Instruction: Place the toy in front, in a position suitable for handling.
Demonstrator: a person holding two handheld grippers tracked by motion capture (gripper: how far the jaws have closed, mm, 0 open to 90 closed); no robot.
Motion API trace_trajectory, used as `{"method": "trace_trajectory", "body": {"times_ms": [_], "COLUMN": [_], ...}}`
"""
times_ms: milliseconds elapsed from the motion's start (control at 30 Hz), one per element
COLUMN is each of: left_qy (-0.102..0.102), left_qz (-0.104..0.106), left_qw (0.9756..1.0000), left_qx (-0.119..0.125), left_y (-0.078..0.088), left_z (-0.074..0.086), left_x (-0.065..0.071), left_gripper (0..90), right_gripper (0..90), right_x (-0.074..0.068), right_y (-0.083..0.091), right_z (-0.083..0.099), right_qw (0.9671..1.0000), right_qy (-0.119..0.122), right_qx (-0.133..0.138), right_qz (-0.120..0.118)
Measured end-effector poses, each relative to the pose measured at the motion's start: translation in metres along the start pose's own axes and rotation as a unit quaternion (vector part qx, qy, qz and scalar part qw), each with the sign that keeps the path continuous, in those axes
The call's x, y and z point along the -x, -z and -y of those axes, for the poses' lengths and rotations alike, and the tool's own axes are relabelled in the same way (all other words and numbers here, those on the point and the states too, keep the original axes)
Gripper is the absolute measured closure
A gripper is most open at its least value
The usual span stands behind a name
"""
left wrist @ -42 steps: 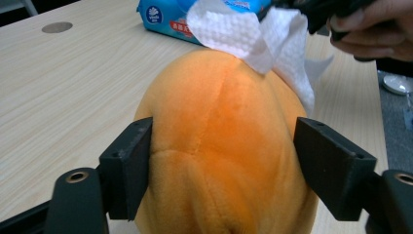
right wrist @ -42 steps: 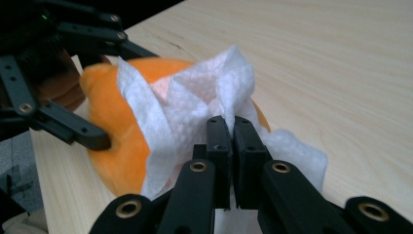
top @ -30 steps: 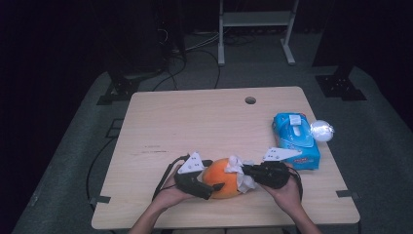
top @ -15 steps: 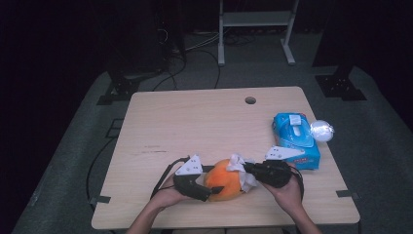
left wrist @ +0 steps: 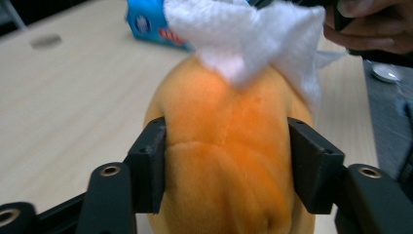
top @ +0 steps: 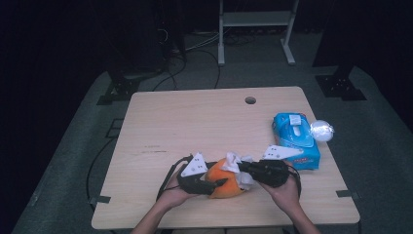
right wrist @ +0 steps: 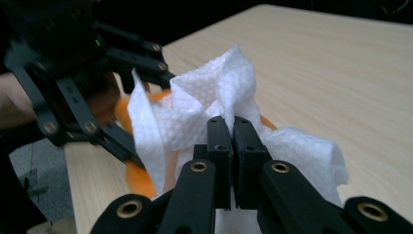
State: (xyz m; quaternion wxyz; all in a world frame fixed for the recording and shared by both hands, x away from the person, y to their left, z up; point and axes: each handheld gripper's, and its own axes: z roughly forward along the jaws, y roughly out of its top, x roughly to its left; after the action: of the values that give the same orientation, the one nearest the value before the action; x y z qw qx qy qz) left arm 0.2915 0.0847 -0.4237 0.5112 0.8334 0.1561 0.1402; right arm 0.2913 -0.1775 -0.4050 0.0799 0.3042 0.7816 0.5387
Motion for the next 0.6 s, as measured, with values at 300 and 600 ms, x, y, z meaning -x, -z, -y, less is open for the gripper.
{"method": "trace_trajectory", "body": {"times_ms": [300,600], "left_qy": [-0.017,-0.022], "left_qz": [0.011,0.017], "left_qw": [0.9998,0.9996], "left_qx": [0.007,0.005], "left_y": [-0.006,-0.007], "left_z": [0.003,0.004], "left_x": [0.007,0.008], "left_gripper": [33.3,33.4], "right_gripper": [86.7,86.7], "right_x": [-0.003,-0.014], "right_y": [-0.002,-0.003], "right_z": [-0.003,-0.006], "right_qw": [0.9997,0.9990], "right_qy": [0.019,0.038], "right_qx": [-0.009,-0.015], "right_qz": [0.011,0.016]}}
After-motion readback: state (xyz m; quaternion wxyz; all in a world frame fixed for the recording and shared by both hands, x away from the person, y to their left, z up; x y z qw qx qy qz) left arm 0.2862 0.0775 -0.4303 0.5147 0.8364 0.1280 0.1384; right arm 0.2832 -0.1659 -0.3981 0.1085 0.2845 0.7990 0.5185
